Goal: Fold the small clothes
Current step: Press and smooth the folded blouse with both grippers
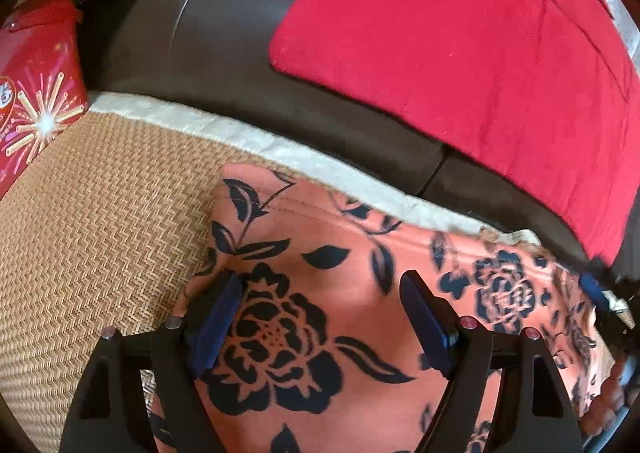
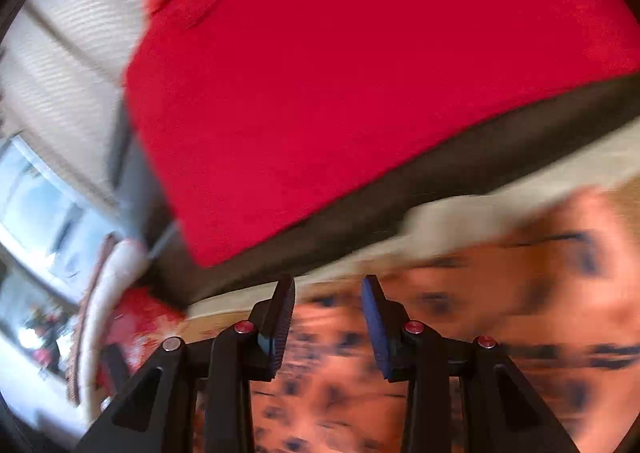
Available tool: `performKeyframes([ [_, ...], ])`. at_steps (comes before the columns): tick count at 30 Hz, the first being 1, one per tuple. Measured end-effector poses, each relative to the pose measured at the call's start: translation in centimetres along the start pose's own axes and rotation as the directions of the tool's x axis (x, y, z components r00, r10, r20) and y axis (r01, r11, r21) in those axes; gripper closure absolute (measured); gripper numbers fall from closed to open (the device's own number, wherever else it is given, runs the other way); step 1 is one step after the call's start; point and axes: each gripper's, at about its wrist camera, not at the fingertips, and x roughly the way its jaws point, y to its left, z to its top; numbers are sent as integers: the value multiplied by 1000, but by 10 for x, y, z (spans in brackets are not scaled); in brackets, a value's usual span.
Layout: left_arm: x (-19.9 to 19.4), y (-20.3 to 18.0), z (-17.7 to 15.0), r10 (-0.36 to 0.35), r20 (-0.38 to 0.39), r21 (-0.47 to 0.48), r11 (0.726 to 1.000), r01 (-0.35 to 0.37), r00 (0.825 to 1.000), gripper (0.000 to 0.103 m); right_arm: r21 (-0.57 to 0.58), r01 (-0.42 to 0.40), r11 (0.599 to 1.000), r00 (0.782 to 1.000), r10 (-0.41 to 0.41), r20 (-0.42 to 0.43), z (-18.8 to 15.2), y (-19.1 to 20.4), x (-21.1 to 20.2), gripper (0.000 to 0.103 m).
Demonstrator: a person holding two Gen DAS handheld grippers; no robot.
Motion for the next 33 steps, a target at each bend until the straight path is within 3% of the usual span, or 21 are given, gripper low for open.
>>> performKeyframes([
  [4, -15, -2, -6, 27, 19, 46, 999, -28, 999, 21, 38, 218, 975, 976, -219, 19, 5, -51, -23, 64],
  [7, -21, -3, -20, 105, 4, 79, 991, -105, 995, 21, 139, 232, 963, 973, -231, -27, -3, -90, -21, 74],
  [9, -17, 3, -30, 189, 2, 116, 975, -187, 982, 21, 93, 260, 961, 965, -261, -9, -8, -84, -24, 74],
  [12, -24, 4, -42, 199, 31, 174, 964, -202, 979, 20, 5, 316, 949, 949, -316, 5, -21, -75, -28, 75],
  [15, -32, 8, -53, 210, 45, 197, 957, -214, 977, 18, 1, 316, 949, 949, -316, 9, -31, -72, -34, 76],
  [18, -53, 20, -59, 182, 31, 155, 971, -185, 983, 18, 28, 306, 952, 952, -306, 24, -40, -72, -56, 76],
  [20, -78, 22, -66, 180, 72, 129, 974, -188, 981, 18, 25, 291, 956, 956, -292, 38, -45, -64, -76, 74],
  [24, -117, 8, -81, 43, 121, 132, 990, -60, 992, 18, -23, 209, 978, 976, -206, 75, -62, -41, -120, 72],
  [27, -123, -25, -102, -14, 96, 219, 976, -7, 995, 18, -115, 210, 971, 978, -207, 41, -83, -18, -129, 72],
  [30, -100, -51, -126, 48, 10, 303, 952, -49, 999, 18, -126, 286, 950, 948, -299, -108, -105, -31, -107, 73],
  [33, -74, -56, -145, 154, -3, 385, 912, -141, 988, 16, -156, 260, 953, 955, -278, -107, -111, -39, -109, 74],
])
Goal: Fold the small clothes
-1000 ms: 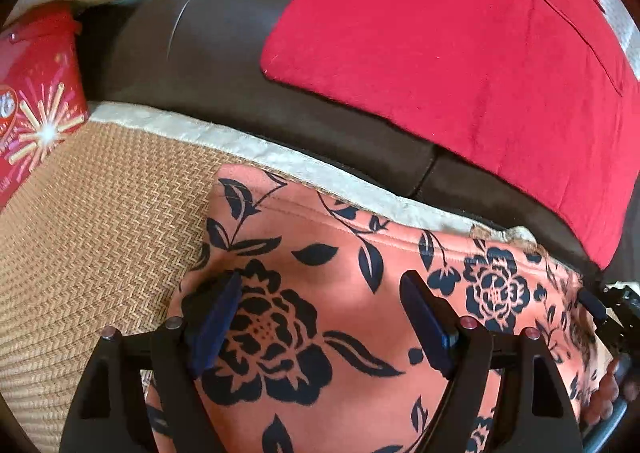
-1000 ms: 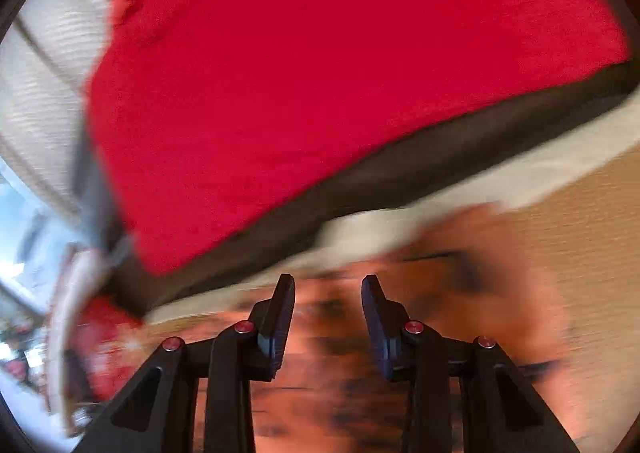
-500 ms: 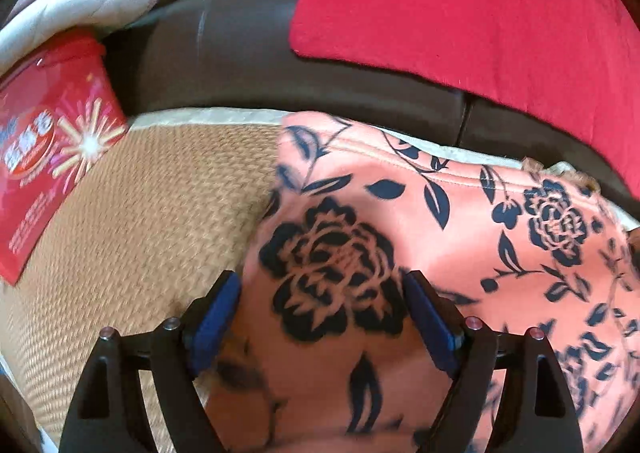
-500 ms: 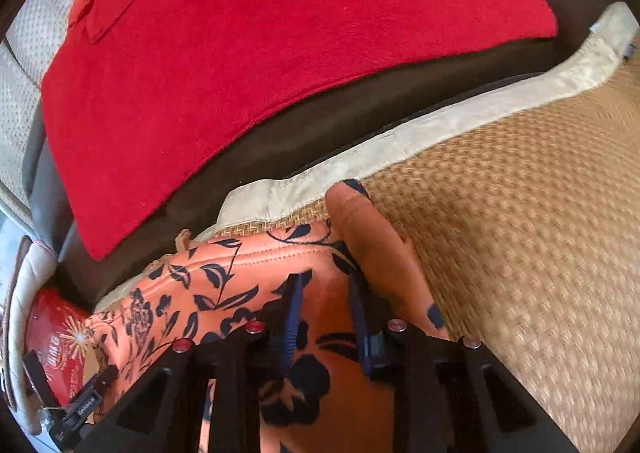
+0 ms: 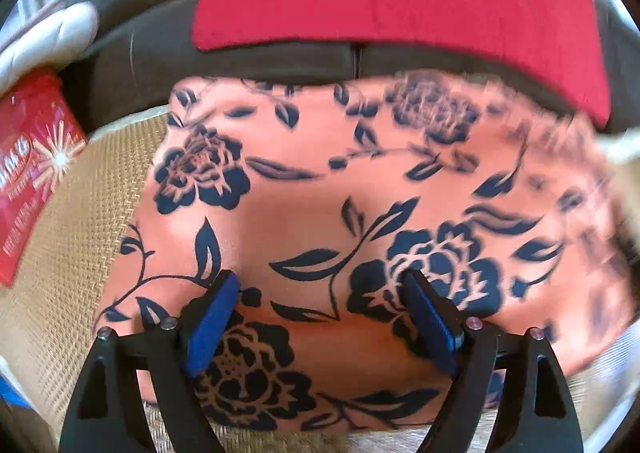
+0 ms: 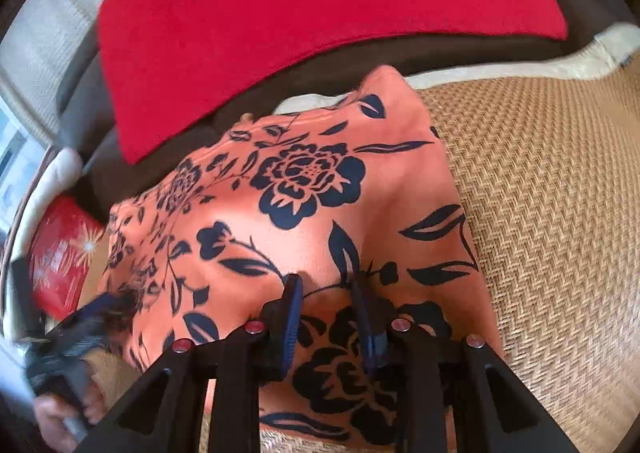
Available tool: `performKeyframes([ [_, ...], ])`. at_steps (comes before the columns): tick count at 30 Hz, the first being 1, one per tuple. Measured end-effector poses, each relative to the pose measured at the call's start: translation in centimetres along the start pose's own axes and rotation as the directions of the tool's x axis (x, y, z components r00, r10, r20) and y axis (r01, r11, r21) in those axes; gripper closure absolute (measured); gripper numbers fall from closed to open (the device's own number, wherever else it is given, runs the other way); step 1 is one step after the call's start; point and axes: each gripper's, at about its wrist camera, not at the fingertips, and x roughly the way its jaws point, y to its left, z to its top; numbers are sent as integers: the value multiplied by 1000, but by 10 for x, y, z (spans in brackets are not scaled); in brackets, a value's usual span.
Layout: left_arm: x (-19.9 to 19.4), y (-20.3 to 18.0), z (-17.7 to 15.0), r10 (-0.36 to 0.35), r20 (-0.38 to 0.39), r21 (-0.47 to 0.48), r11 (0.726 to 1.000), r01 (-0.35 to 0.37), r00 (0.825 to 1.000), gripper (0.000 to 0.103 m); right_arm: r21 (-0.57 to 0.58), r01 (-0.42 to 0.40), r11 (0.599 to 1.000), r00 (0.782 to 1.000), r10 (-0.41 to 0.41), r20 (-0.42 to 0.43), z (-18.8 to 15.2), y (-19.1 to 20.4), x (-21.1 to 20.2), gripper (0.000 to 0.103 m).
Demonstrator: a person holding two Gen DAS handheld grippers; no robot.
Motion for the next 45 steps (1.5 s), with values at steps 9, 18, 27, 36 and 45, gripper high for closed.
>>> performKeyframes([
  [9, -22, 8, -30, 4, 4, 50, 999, -4, 1000, 17, 8, -29, 1000, 999, 29, -20, -25, -16, -20, 77],
  [18, -53, 19, -17, -47, 39, 0, 999, 47, 998, 17, -19, -49, 999, 999, 48, -12, -21, -4, -29, 76],
  [27, -69, -21, 19, -187, 178, 21, 982, 186, 966, 17, 21, -187, 982, 972, 181, 152, 29, 15, -44, 74],
  [36, -31, -56, 10, -144, 33, 43, 989, 142, 989, 16, 166, -149, 975, 988, 152, -9, 34, 1, 22, 76],
  [45, -66, -3, -5, -41, 115, -63, 997, 48, 993, 16, 49, -199, 979, 978, 196, 75, 21, 25, -19, 74],
])
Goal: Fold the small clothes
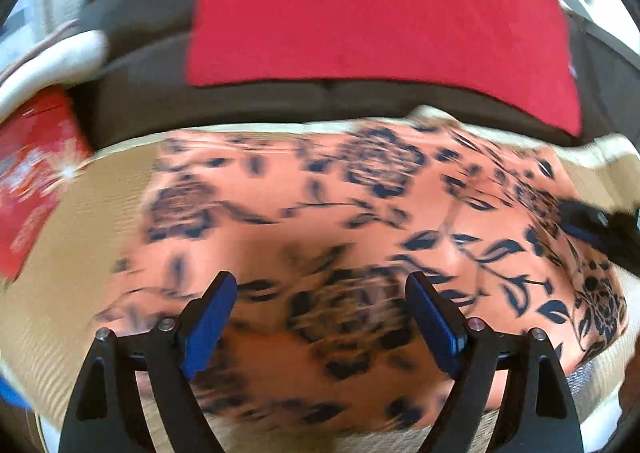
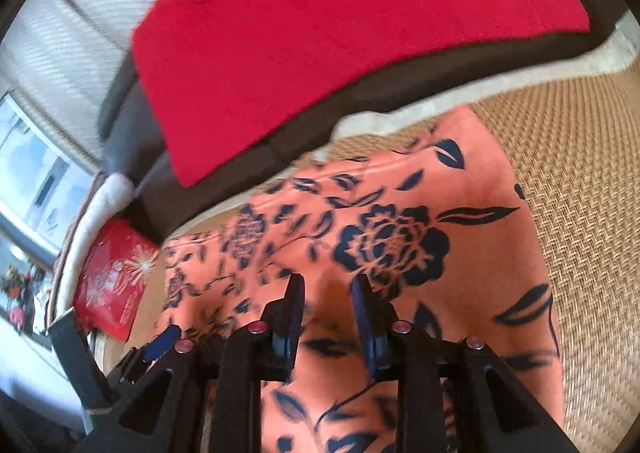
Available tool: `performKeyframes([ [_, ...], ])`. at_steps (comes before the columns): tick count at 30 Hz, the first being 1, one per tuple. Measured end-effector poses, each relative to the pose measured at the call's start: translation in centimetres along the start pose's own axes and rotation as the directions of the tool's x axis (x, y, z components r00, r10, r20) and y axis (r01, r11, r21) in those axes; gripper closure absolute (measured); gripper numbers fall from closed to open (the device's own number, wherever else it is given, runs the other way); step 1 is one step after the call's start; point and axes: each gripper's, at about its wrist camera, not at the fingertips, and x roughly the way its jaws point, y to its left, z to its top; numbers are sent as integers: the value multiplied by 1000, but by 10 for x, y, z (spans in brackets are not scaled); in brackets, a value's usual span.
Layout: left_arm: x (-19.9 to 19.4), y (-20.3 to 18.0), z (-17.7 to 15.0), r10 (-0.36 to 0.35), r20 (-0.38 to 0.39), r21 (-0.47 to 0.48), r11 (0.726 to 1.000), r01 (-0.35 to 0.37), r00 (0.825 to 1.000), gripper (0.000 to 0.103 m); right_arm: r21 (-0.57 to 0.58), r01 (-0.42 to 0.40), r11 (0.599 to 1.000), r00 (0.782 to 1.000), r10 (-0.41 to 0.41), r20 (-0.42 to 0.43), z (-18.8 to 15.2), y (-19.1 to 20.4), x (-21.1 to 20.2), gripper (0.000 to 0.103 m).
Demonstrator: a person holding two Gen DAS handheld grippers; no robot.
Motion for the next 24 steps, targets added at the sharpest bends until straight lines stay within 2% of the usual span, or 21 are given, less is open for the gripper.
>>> performKeyframes([
  [5, -28, 54, -23, 124, 29, -121, 985, -119, 992, 16, -78, -30, 997, 999, 27, -40, -22, 26, -8, 74],
  [8, -34, 80, -36, 130, 11, -226, 966, -124, 991, 16, -107, -45, 993, 998, 39, -50, -31, 39, -6, 74],
  [10, -30, 87, -39, 123, -8, -232, 965, -122, 992, 16, -114, -50, 992, 997, 43, -60, -35, 45, -3, 74],
  [13, -3, 88, -43, 171, -121, -174, 966, -191, 978, 16, -83, 11, 997, 990, -22, -141, -41, 41, 21, 76],
  [14, 1, 92, -43, 148, -134, -197, 965, -173, 980, 16, -62, 32, 998, 984, -42, -172, -42, 36, 29, 76],
  [17, -16, 107, -42, 97, -75, -276, 954, -115, 992, 16, -45, 18, 999, 987, -25, -162, -40, 37, 29, 76],
  [19, -24, 117, -44, 87, -57, -309, 946, -100, 995, 16, -50, 4, 999, 989, -11, -146, -40, 40, 25, 74],
  [24, -48, 150, -71, 53, -23, -470, 881, -58, 998, 16, -64, -91, 994, 990, 84, -110, -38, 55, 18, 74],
])
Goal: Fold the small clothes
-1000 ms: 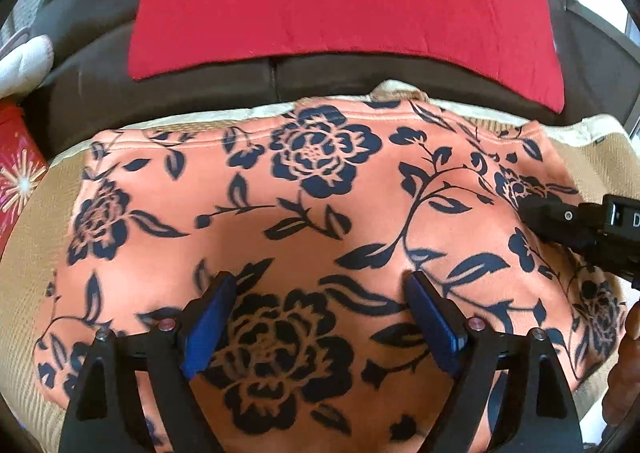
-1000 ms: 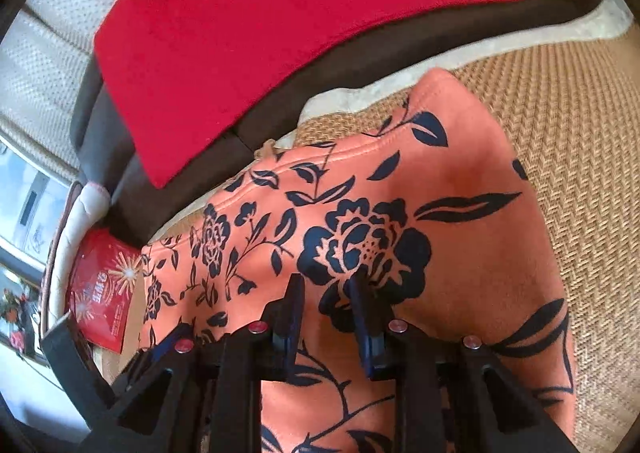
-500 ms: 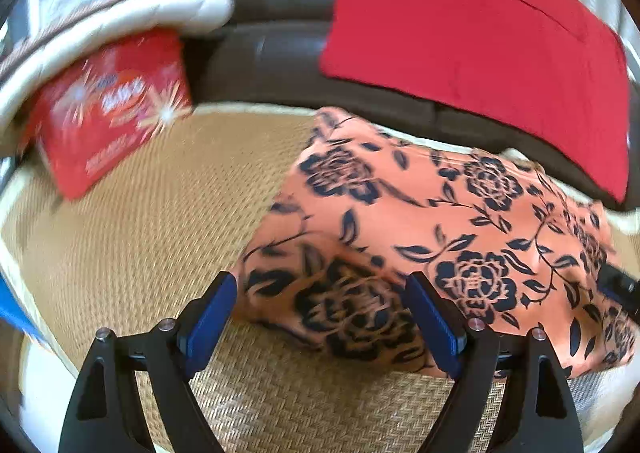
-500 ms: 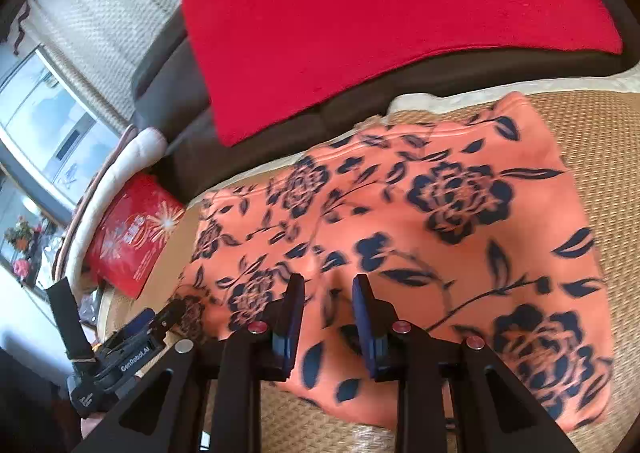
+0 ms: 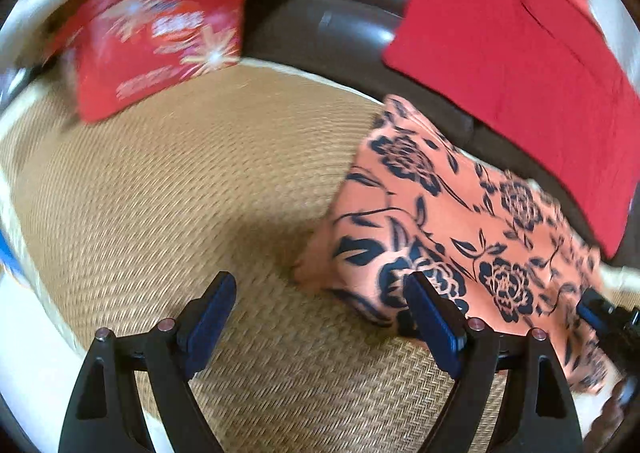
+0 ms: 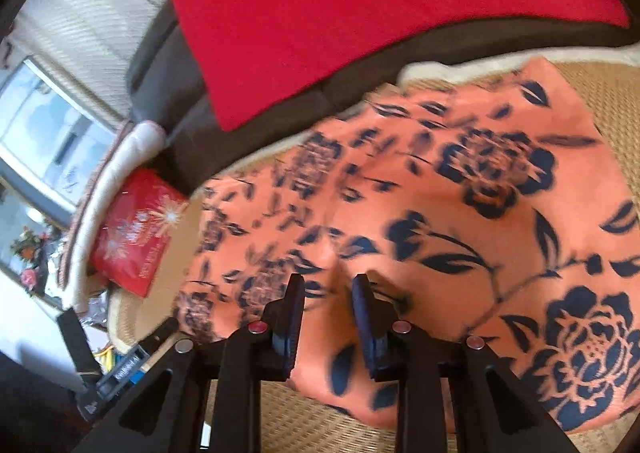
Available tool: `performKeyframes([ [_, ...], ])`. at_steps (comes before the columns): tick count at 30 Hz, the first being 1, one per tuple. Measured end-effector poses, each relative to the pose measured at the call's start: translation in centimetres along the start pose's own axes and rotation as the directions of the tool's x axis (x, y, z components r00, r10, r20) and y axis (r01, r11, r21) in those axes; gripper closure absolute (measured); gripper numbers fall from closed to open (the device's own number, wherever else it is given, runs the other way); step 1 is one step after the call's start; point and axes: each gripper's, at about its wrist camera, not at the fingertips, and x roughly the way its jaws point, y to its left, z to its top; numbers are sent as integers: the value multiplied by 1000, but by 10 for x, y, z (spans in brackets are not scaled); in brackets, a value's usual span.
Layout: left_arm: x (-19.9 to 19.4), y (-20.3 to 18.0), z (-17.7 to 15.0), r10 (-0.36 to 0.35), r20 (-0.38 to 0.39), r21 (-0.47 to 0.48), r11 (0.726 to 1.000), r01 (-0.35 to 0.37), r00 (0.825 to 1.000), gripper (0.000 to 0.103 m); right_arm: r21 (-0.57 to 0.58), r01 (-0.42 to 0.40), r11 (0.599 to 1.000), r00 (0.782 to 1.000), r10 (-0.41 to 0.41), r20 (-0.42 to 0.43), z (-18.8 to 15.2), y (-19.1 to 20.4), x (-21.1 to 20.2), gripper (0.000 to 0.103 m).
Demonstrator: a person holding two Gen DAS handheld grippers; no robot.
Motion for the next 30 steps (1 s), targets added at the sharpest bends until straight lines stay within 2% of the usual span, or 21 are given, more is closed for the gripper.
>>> performKeyframes([
  [3, 2, 3, -3, -58, -18, -33, 998, 57, 998, 16, -30, -39, 999, 999, 38, -10, -4, 17, 4, 74],
  [8, 20, -6, -4, -151, -70, -77, 986, 146, 986, 16, -63, -26, 998, 998, 23, -55, -11, 35, 21, 74],
  [12, 28, -15, 4, -168, -57, -85, 983, 163, 984, 16, -46, 25, 999, 996, -29, -90, -13, 28, 32, 74],
  [14, 33, -18, 7, -164, -38, -92, 983, 160, 986, 18, -18, 57, 998, 989, -59, -135, -14, 18, 43, 76],
  [15, 34, -19, 9, -162, -35, -91, 983, 158, 986, 22, 2, 63, 998, 985, -62, -162, -15, 12, 49, 76],
  [17, 35, -24, 10, -150, -11, -72, 986, 149, 989, 50, 22, 43, 999, 984, -39, -174, -14, 5, 51, 76],
  [21, 36, -29, 11, -155, 9, -51, 987, 155, 988, 49, -6, 33, 999, 981, -34, -190, -16, 6, 53, 76],
  [23, 41, -28, 11, -177, 5, -77, 981, 176, 984, 27, -16, 30, 999, 981, -33, -192, -17, 6, 53, 76],
  [25, 44, -25, 9, -207, 9, -108, 972, 206, 978, 20, -9, 18, 1000, 981, -20, -195, -17, 4, 52, 76],
  [28, 49, -28, 9, -218, 19, -107, 970, 219, 976, 19, 12, -12, 1000, 978, 14, -206, -16, -1, 51, 76],
  [29, 50, -29, 10, -224, 20, -105, 969, 225, 974, 21, 18, -22, 1000, 977, 26, -211, -16, -3, 51, 76],
  [30, 50, -29, 10, -224, 27, -106, 969, 225, 974, 27, 22, -31, 999, 976, 35, -214, -16, -4, 50, 76],
])
